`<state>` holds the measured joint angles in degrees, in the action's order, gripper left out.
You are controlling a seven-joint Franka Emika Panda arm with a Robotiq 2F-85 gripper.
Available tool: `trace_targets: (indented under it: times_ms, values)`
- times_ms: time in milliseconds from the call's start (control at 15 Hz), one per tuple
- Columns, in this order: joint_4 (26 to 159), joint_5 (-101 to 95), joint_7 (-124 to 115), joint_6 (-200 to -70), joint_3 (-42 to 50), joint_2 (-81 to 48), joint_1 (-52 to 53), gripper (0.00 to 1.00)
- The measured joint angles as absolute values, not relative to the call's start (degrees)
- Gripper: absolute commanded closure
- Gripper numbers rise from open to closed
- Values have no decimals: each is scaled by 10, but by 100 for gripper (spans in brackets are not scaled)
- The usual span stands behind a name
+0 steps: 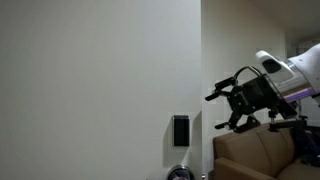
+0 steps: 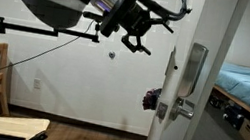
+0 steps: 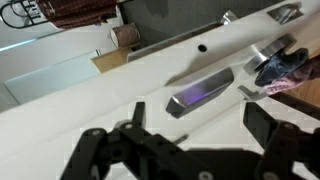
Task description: Close the door
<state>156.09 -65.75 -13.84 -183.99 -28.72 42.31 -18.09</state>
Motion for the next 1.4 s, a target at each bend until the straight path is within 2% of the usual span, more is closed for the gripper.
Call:
trace_targets:
  times_ms: [333,867,1400]
  values:
    - [1475,-658,-132,-1858,-358,384,-224,0]
    - [1327,-707,-6,-1863,-436,241,-376,0]
    - [1254,-715,75,-1844,-463,135,-448,0]
